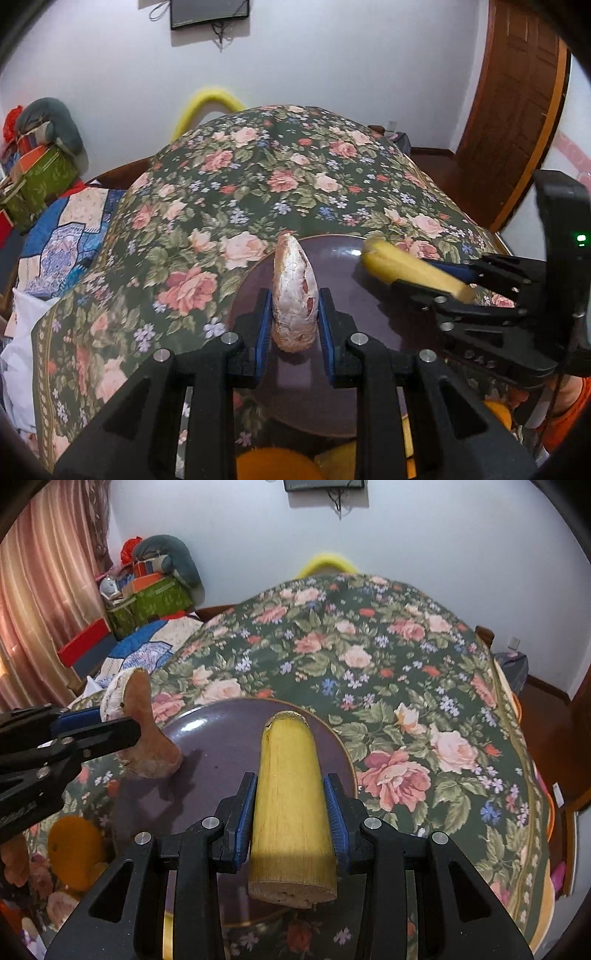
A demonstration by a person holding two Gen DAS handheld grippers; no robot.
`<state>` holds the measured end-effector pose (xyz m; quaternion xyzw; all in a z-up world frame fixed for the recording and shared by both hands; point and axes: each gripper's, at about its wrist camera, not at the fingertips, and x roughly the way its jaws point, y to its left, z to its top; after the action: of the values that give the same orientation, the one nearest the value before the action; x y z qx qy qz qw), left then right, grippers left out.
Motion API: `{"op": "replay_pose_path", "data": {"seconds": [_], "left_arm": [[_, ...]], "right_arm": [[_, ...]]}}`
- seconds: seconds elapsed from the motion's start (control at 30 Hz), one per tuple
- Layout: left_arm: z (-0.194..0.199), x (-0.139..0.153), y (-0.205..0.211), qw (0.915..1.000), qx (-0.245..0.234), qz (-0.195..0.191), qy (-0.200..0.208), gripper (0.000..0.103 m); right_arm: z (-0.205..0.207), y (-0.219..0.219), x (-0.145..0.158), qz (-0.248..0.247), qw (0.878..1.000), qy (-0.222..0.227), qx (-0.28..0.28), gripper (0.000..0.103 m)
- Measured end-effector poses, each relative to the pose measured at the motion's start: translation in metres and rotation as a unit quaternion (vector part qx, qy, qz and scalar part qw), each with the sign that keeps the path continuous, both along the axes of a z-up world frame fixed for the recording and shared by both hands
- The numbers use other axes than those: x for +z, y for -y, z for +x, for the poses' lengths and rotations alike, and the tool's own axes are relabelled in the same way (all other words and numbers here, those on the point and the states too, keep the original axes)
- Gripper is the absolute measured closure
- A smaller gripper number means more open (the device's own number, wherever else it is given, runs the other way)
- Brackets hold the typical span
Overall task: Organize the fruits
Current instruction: 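Lift and carry the yellow cylinder and pomelo segment over the purple plate with both tools, then lower both items onto the purple plate and open both tools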
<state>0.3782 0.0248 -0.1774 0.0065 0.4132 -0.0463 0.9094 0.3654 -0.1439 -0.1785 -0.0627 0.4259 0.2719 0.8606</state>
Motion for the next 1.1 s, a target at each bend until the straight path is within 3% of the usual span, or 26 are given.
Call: {"op": "replay_pose_path", "data": {"seconds": [0.2,0.33,0.5,0.87,1.1], "left_arm": [[0.009,-0.003,0.008,0.9997,-0.012,-0.018,-0.015,0.076],[0.01,-0.005,0.007,0.9984,-0.016,-0.045,-0.03,0.064],[0.0,0.003,0.011,0.9987,-0.018,-0.044,-0.017,0.052],[-0.041,0.039,0.0,0.9984,0.001,-0.054,0.012,0.051],[-0.074,0.059,-0.008,0.9981,0.011,-0.053,0.031,0.049]], "right_arm": [[0.003,-0.005,-0.009,-0.013,1.0,-0.008,0.005,0.069],[0.001,-0.005,-0.006,-0.015,1.0,-0.003,0.007,0.069],[-0.006,-0.001,0.003,-0.011,1.0,0.003,0.006,0.069],[-0.045,0.018,0.044,0.004,0.999,0.044,-0.012,0.068],[-0.077,0.027,0.068,0.015,0.997,0.071,-0.019,0.062]]}}
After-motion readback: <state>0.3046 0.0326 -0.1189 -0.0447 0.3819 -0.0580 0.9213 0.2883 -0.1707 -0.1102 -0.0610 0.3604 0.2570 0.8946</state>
